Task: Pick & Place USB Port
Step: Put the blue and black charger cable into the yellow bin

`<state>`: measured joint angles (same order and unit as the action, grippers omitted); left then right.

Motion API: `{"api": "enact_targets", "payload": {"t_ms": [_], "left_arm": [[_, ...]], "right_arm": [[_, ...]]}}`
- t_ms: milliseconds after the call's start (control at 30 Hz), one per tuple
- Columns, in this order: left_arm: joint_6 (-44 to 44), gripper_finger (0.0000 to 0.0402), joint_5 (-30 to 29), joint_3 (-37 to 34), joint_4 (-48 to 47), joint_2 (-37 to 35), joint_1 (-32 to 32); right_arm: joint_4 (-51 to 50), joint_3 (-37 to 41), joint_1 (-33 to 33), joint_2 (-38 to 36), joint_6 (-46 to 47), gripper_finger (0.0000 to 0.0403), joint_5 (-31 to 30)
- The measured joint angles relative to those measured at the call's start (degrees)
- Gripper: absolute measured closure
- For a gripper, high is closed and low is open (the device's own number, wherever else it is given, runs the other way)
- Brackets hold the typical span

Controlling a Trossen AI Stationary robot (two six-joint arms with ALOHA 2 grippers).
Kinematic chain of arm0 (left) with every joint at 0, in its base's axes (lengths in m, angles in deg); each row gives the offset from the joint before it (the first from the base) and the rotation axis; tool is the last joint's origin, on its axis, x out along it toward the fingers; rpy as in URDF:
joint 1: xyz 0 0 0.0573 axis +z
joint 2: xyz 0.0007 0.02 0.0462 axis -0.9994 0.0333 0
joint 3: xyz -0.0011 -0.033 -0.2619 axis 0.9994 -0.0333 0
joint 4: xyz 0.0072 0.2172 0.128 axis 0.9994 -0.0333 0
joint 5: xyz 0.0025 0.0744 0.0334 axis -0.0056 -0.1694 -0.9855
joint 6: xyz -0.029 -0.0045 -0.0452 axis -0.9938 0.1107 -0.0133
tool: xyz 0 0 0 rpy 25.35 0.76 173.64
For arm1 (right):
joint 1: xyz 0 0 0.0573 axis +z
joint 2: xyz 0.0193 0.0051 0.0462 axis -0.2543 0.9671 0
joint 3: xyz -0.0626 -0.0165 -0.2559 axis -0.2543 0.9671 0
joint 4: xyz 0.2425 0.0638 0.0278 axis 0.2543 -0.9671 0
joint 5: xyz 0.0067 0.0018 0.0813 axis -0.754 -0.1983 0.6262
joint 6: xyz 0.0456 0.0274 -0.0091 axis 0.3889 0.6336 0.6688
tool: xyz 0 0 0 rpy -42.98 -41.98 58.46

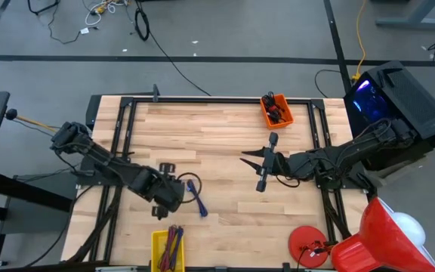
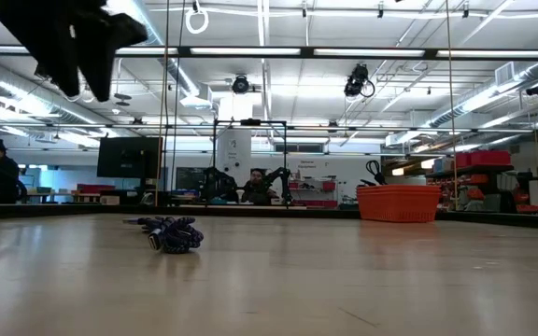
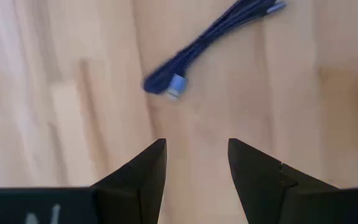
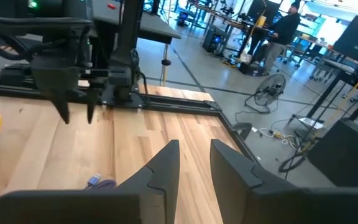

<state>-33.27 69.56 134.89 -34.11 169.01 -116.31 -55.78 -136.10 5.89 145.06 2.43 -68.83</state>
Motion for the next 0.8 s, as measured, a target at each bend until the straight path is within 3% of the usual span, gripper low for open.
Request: {"api": "enact_targets", "payload": {"t_ms": [267,367,800], "left_arm": [[20.4,0.0225,-6.8,0.0,4.9,0.0,3.8],[23.4,0.0225,-6.3,0.0,11.6,0.9,5.3],[34.8,0.0225,-1.3,0.0,14.5,10.8,6.3]], "right_arm": [[0.3,0.0,-0.7,0.0,0.0,0.0312,0.0],[0.3,0.0,-1.1,0.0,0.0,0.0312,0.0],[-0.3,0.0,-1.1,0.0,0.7,0.0312,3.0]]}}
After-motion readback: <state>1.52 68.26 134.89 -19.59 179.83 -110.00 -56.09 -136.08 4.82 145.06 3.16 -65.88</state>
